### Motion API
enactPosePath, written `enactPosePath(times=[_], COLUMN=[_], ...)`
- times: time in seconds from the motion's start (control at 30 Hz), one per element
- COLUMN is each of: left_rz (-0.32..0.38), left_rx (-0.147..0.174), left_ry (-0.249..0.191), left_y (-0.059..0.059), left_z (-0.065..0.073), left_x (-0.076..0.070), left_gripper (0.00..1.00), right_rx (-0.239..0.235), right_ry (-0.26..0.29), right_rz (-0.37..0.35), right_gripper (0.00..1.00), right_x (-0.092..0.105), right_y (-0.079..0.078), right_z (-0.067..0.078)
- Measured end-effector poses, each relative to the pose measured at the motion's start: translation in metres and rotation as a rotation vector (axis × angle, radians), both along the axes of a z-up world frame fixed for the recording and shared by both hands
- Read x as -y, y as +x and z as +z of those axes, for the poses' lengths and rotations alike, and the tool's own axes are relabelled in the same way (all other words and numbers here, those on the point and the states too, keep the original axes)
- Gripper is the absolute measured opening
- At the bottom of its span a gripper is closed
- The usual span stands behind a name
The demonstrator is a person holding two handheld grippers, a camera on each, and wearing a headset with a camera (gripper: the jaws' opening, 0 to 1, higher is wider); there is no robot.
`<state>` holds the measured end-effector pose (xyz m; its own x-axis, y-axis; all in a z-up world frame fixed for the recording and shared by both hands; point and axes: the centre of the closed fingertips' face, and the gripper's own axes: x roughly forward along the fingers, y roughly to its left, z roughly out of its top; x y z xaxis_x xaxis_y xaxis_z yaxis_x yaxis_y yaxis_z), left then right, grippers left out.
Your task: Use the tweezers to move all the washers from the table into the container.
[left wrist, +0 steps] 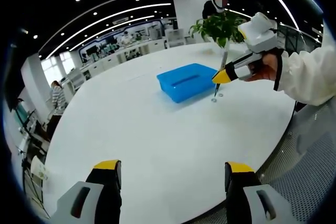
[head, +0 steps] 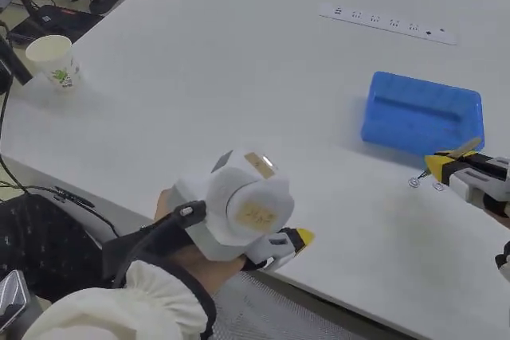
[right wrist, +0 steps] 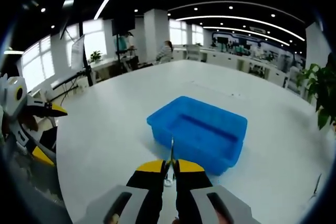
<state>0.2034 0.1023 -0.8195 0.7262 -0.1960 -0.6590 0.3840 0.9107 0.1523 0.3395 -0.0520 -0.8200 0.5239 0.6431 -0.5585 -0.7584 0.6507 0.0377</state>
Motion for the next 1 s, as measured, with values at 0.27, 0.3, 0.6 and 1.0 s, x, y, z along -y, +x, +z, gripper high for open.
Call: enactPosePath(times=[0.27, 0.3, 0.6, 1.0], left_rz=[0.002, 0.002, 0.002, 0.002], left_rx=[-0.004, -0.005, -0.009, -0.013], left_ry=[0.002, 0.003, 0.007, 0.013], left_y=[0.0, 0.0, 0.0, 0.0], left_z=[-0.001, -0.001, -0.002, -0.003], left_x=[0.0, 0.0, -0.001, -0.001], left_gripper=[0.82, 0.82, 0.82, 0.81], right_rx=[-0.006, -0.004, -0.003, -0.005], right_ry=[-0.019, -0.025, -0.034, -0.027], right_rz=[0.006, 0.009, 0.011, 0.008], right_gripper=[0.04, 0.04, 0.04, 0.04], right_x=[-0.001, -0.001, 0.0, -0.001], right_y=[0.001, 0.001, 0.002, 0.006], right_z=[-0.007, -0.008, -0.013, -0.012])
